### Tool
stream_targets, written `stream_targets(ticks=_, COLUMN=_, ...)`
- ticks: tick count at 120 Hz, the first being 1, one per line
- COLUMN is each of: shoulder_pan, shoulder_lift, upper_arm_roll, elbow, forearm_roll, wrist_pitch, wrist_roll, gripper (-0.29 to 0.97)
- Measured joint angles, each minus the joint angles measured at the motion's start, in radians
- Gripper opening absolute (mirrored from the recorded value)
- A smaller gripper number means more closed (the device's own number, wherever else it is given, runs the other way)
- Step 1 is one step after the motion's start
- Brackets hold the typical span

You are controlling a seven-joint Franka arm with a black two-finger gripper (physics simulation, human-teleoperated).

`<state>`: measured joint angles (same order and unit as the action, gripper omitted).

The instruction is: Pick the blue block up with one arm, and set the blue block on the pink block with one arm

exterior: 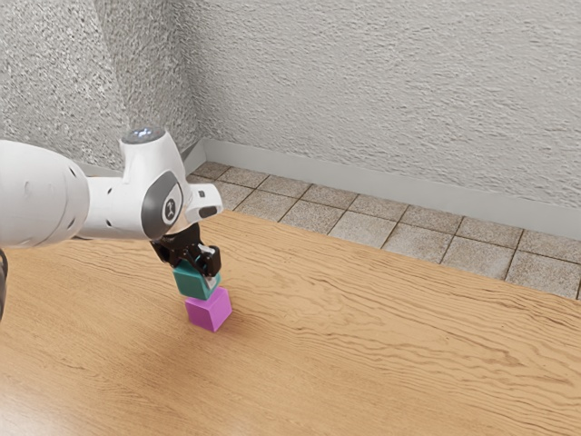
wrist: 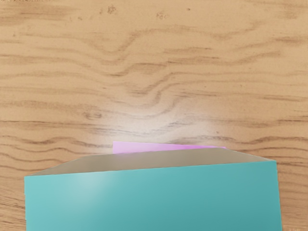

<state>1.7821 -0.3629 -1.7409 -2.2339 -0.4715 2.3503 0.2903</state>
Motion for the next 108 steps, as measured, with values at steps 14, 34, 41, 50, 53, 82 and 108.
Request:
stream_targets(ticks=14, shoulder_pan=0.001, shoulder_lift=0.0, upper_arm_roll=0.0, elbow=0.0, forearm_roll=0.0, wrist_pitch=0.0, wrist_roll=0.015, gripper=0.36)
stream_targets(ticks=34, shoulder_pan=0.002, shoulder_lift=0.001, upper_arm_roll=0.0, elbow=0.0, forearm_roll=0.0, wrist_pitch=0.0, wrist_roll=0.034, gripper=0.36)
stream_targets(ticks=41, shoulder_pan=0.003, shoulder_lift=0.001, upper_arm_roll=0.0, elbow=0.0, forearm_roll=0.0, wrist_pitch=-0.001, wrist_roll=0.041, gripper=0.36)
stream_targets(ticks=50, shoulder_pan=0.003, shoulder_lift=0.001, upper_arm_roll=0.0, elbow=0.0, forearm_roll=0.0, wrist_pitch=-0.001, wrist_roll=0.049, gripper=0.36)
stream_targets(ticks=53, shoulder_pan=0.003, shoulder_lift=0.001, upper_arm_roll=0.0, elbow=0.0, forearm_roll=0.0, wrist_pitch=-0.001, wrist_roll=0.052, gripper=0.36)
stream_targets(ticks=82, shoulder_pan=0.003, shoulder_lift=0.001, upper_arm_roll=0.0, elbow=-0.001, forearm_roll=0.0, wrist_pitch=-0.003, wrist_roll=0.079, gripper=0.36)
stream_targets(ticks=108, shoulder_pan=0.003, shoulder_lift=0.006, upper_arm_roll=0.0, elbow=-0.002, forearm_roll=-0.003, wrist_pitch=-0.002, wrist_roll=0.098, gripper=0.36)
